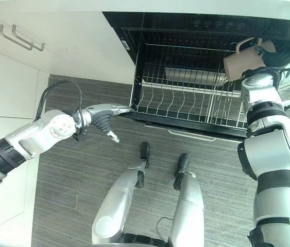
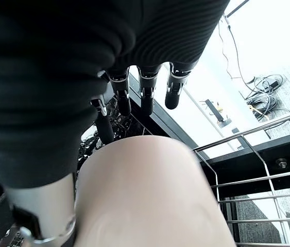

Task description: Place the dishes in the dishwasher.

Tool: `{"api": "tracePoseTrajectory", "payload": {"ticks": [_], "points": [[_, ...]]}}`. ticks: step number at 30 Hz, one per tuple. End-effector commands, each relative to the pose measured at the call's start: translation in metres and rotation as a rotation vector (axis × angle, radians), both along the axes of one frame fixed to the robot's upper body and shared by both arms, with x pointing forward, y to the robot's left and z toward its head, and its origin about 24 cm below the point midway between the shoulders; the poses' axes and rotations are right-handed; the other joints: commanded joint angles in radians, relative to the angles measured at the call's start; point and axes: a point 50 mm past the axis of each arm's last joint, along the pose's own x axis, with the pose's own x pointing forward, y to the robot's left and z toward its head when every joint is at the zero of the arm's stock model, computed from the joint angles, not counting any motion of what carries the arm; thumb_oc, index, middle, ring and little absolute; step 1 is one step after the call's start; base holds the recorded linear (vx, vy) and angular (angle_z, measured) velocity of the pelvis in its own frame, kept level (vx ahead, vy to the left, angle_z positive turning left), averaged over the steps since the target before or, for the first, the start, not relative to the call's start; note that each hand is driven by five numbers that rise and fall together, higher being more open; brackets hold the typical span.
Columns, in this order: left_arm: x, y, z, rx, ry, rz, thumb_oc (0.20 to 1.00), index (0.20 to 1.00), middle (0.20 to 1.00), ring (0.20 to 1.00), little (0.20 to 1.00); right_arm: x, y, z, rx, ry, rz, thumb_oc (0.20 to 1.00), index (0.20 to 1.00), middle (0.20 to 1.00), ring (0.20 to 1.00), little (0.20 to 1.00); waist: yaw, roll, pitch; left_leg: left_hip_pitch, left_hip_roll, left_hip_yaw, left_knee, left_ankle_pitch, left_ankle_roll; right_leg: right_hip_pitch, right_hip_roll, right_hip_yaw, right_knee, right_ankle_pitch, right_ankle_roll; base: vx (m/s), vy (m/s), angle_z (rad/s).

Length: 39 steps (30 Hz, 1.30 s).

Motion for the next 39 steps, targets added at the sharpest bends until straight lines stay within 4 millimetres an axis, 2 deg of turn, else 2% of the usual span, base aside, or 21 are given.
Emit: {"api": "tracePoseTrajectory", "payload": {"ticks": [1, 7, 15, 17, 20, 21, 24, 26, 31, 34, 39], "points": [[-0.013, -0.001, -0.011, 0.016, -0.003, -0.064, 1.000, 1.000, 1.000, 1.000, 1.000, -0.004, 0.000, 0.016, -0.043, -0.152, 0.037, 1.000, 1.000, 1.000, 1.000, 1.000, 0.017, 0.010, -0.020, 0.004, -0.039, 0.089, 0.019, -0.037, 0.030, 0.052, -0.025, -0.067, -0.105, 0.140, 0.074, 0.00, 0.000, 0.00], [-0.013, 0.002, -0.011, 0.018, 0.005, -0.040, 1.000, 1.000, 1.000, 1.000, 1.000, 0.004, 0.019, 0.005, 0.065, -0.212, 0.167, 1.000, 1.000, 1.000, 1.000, 1.000, 0.006, 0.006, -0.020, 0.028, -0.037, 0.088, 0.016, -0.040, 0.027, 0.077, -0.019, -0.055, -0.114, 0.137, 0.071, 0.00, 0.000, 0.00], [-0.014, 0.002, -0.012, 0.013, 0.036, -0.009, 1.000, 1.000, 1.000, 1.000, 1.000, 0.010, 0.046, -0.033, 0.287, -0.290, 0.374, 1.000, 1.000, 1.000, 1.000, 1.000, -0.019, -0.010, -0.020, 0.102, -0.026, 0.090, -0.001, -0.044, 0.026, 0.148, -0.013, -0.034, -0.141, 0.134, 0.068, 0.03, 0.005, -0.05], [-0.014, 0.005, -0.013, 0.009, 0.049, 0.014, 1.000, 1.000, 1.000, 1.000, 1.000, 0.009, 0.064, -0.049, 0.342, -0.300, 0.450, 1.000, 1.000, 1.000, 1.000, 1.000, -0.034, -0.019, -0.020, 0.135, -0.020, 0.091, -0.007, -0.044, 0.026, 0.179, -0.011, -0.025, -0.153, 0.134, 0.066, 0.05, 0.008, -0.04], [-0.013, 0.005, -0.016, 0.004, 0.058, 0.028, 1.000, 1.000, 1.000, 1.000, 1.000, 0.007, 0.077, -0.057, 0.357, -0.294, 0.486, 1.000, 1.000, 1.000, 1.000, 1.000, -0.045, -0.025, -0.020, 0.155, -0.017, 0.090, -0.010, -0.043, 0.026, 0.196, -0.010, -0.018, -0.158, 0.135, 0.065, 0.05, 0.015, -0.04], [-0.013, 0.006, -0.020, 0.000, 0.066, 0.044, 1.000, 1.000, 1.000, 1.000, 1.000, 0.004, 0.088, -0.067, 0.393, -0.288, 0.524, 1.000, 1.000, 1.000, 1.000, 1.000, -0.056, -0.030, -0.020, 0.178, -0.014, 0.090, -0.017, -0.041, 0.027, 0.217, -0.008, -0.009, -0.167, 0.137, 0.062, 0.06, 0.029, -0.04], [-0.013, 0.006, -0.025, -0.001, 0.074, 0.061, 1.000, 1.000, 1.000, 1.000, 1.000, -0.001, 0.100, -0.080, 0.428, -0.281, 0.556, 1.000, 1.000, 1.000, 1.000, 1.000, -0.067, -0.035, -0.020, 0.207, -0.010, 0.090, -0.031, -0.032, 0.026, 0.244, -0.005, -0.003, -0.184, 0.145, 0.059, 0.04, 0.022, -0.04], [-0.013, 0.007, -0.031, -0.007, 0.084, 0.082, 1.000, 1.000, 1.000, 1.000, 1.000, -0.008, 0.116, -0.092, 0.445, -0.273, 0.586, 1.000, 1.000, 1.000, 1.000, 1.000, -0.080, -0.041, -0.021, 0.238, -0.003, 0.091, -0.044, -0.027, 0.025, 0.271, -0.003, 0.005, -0.198, 0.150, 0.057, 0.06, 0.026, -0.06], [-0.018, 0.009, -0.054, -0.012, 0.137, 0.113, 1.000, 1.000, 1.000, 1.000, 1.000, -0.023, 0.133, -0.114, 0.434, -0.241, 0.600, 1.000, 1.000, 1.000, 1.000, 1.000, -0.094, -0.054, -0.077, 0.303, 0.003, 0.086, -0.084, -0.023, 0.018, 0.331, -0.002, 0.010, -0.239, 0.153, 0.061, 0.09, 0.013, -0.06], [-0.021, 0.010, -0.062, -0.012, 0.158, 0.121, 1.000, 1.000, 1.000, 1.000, 1.000, -0.027, 0.137, -0.118, 0.415, -0.227, 0.595, 1.000, 1.000, 1.000, 1.000, 1.000, -0.096, -0.059, -0.100, 0.328, 0.005, 0.087, -0.103, -0.022, 0.017, 0.354, -0.003, 0.007, -0.255, 0.153, 0.062, 0.08, 0.000, -0.02], [-0.034, 0.011, -0.091, -0.016, 0.227, 0.142, 1.000, 1.000, 1.000, 1.000, 1.000, -0.036, 0.138, -0.131, 0.437, -0.219, 0.604, 1.000, 1.000, 1.000, 1.000, 1.000, -0.098, -0.063, -0.167, 0.395, 0.014, 0.083, -0.136, -0.017, 0.015, 0.426, 0.000, 0.002, -0.278, 0.139, 0.058, 0.11, 0.000, 0.01]]}}
